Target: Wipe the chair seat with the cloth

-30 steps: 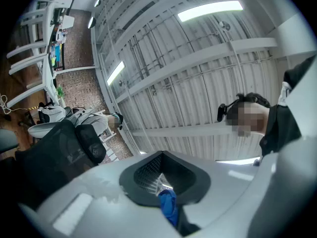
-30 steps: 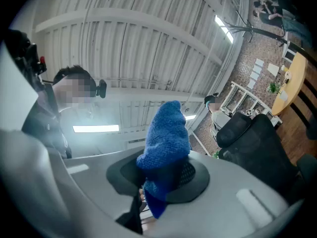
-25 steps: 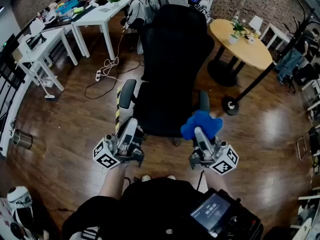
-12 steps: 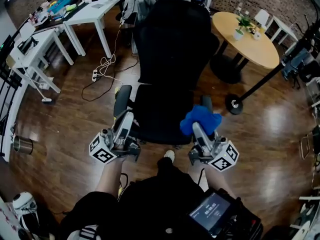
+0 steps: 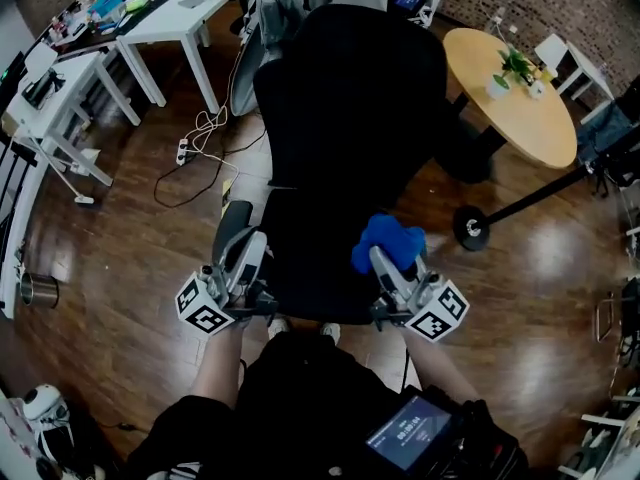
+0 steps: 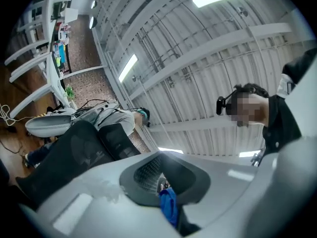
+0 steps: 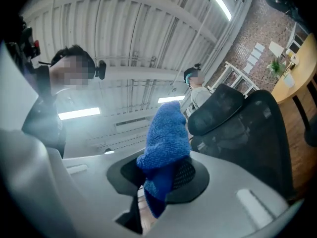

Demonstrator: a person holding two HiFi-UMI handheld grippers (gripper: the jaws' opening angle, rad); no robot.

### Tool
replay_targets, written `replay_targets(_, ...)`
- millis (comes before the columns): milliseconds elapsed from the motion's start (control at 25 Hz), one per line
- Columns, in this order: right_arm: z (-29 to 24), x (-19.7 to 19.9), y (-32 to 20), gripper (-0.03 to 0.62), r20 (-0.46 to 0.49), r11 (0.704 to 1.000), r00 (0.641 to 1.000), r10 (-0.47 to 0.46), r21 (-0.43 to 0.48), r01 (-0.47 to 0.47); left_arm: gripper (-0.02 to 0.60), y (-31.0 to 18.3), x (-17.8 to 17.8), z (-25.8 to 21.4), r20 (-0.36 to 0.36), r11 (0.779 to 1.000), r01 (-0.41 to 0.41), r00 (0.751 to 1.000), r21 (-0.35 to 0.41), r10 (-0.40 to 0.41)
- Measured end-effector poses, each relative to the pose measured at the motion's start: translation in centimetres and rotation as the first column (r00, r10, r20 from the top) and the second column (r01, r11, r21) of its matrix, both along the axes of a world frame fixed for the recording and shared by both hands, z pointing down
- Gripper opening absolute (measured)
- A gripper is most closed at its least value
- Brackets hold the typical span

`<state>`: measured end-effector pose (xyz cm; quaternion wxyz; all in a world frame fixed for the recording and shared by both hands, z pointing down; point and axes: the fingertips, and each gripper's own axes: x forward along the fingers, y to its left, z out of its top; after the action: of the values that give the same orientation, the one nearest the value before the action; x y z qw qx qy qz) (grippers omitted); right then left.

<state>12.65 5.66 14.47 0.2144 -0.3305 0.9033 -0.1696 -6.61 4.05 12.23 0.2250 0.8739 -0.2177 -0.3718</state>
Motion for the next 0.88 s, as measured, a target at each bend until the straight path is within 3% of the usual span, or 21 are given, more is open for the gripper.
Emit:
replay_targets(360,12.6,-3.6,-11.4,0.089,-0.19,0.977,0.981,0.029,-0.201,-0.068,-0.008,-6.6,-2.8,6.9,-0.02,0.996,-0.016,1.0,-0.091,0.014)
replay_targets(600,28.7,-9.6,-19.8,0.089,-0.324,0.943,0.944,-0.067,-0.33,-0.046,-0.008,-9.0,-5.4,13.6,-0.021,0.989,0.027,0.999,-0.145,-0.031)
replay_targets(760,38.5,-13.0,-23.8,0.089,-0.383,0.913,0.918,-0.104,-0.403,-0.065,-0.008,-10.8,-4.5,18.9,0.016,0.985,0.051,0.999,-0.166,-0.049)
replay_targets(880,43.6,-14.8,-25.8,0.089,-0.422,0.897,0.899,-0.119,-0.433,-0.084,-0.008,-12.0,-3.4,22.2,-0.003,0.982,0.046,0.999,-0.184,-0.047)
